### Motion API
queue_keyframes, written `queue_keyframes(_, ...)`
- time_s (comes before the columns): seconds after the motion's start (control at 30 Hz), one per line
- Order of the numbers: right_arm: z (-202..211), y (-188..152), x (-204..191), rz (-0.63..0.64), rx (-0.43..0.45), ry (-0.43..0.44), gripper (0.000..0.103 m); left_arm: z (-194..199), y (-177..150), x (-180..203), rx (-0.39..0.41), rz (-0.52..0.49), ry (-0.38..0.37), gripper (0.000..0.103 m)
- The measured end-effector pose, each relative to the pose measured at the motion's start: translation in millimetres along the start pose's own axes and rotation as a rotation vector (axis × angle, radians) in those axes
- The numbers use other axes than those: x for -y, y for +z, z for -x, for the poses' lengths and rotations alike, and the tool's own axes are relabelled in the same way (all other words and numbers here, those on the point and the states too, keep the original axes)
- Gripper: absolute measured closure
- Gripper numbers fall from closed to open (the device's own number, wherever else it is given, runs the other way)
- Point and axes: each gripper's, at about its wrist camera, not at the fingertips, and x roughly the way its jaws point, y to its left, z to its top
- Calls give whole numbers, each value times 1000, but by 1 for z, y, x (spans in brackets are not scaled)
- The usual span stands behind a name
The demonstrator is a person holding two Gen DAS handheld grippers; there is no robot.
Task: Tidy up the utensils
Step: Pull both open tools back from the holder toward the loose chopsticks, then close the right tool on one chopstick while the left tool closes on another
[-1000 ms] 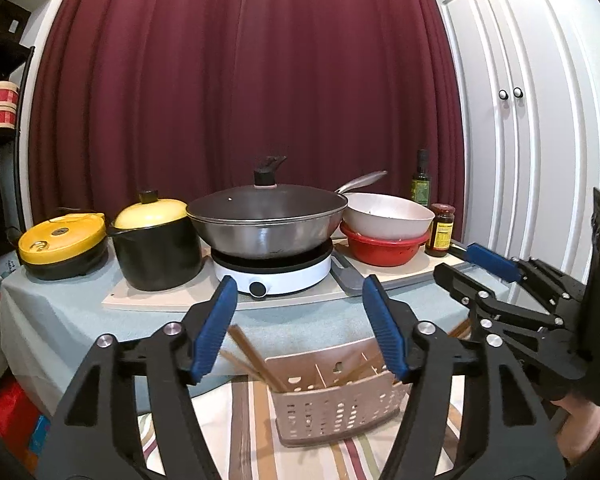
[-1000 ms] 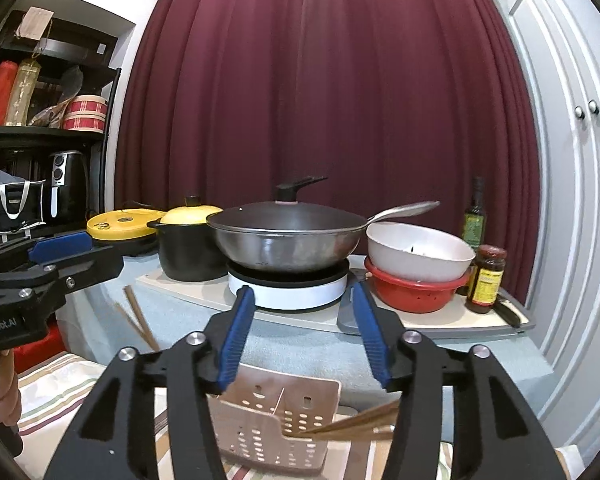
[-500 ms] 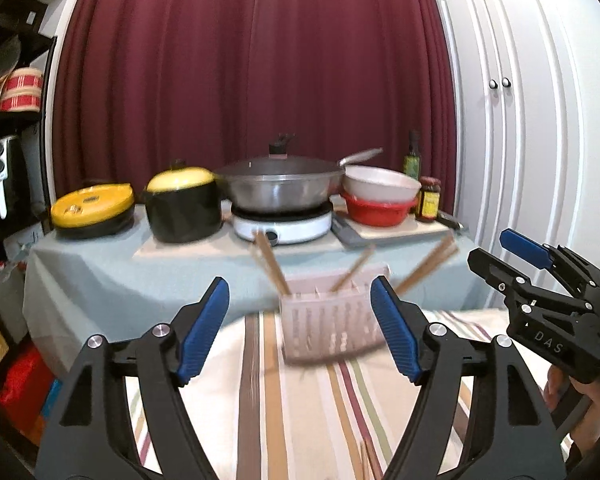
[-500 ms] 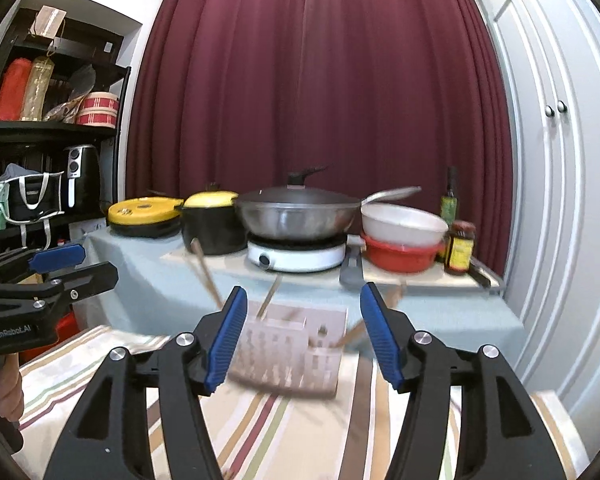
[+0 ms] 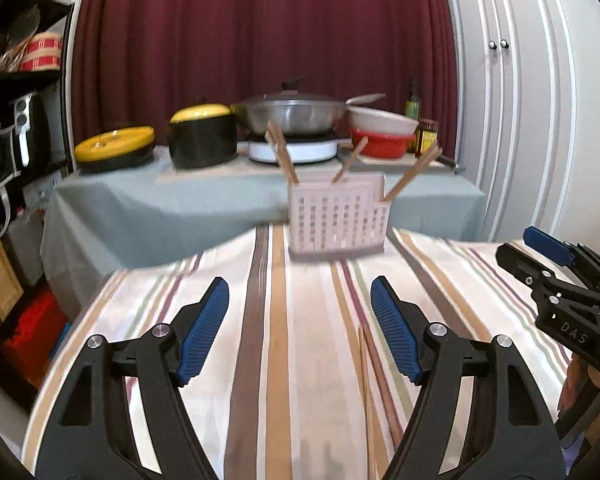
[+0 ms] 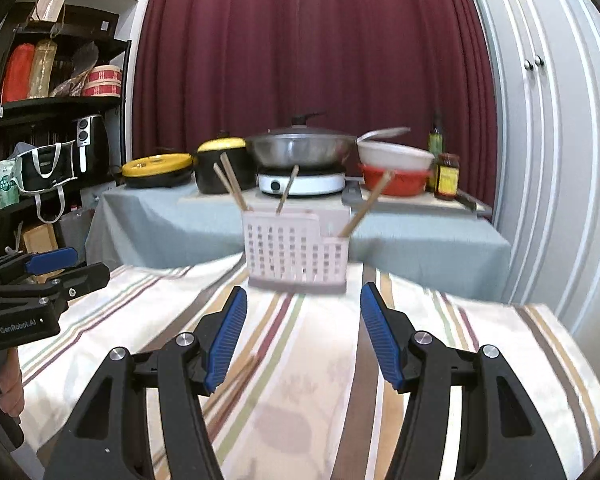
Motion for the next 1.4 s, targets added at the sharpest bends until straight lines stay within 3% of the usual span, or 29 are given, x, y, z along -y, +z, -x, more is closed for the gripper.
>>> queue_keyframes(0.4, 26, -60, -11, 3, -97, -5, 45, 17, -49, 4, -71, -10, 20, 31)
queue_keyframes(0.9, 41, -111, -41, 25, -165, 49, 45, 29, -106, -10, -162, -9, 64, 31)
queue_keyframes(1.3, 25, -131, -88, 121, -243, 176, 45, 27, -119, -16, -195, 4, 70, 31)
queue_keyframes(1.4, 20, -136, -92, 128, -264, 183, 51, 25, -120, -15, -200, 8, 60, 31)
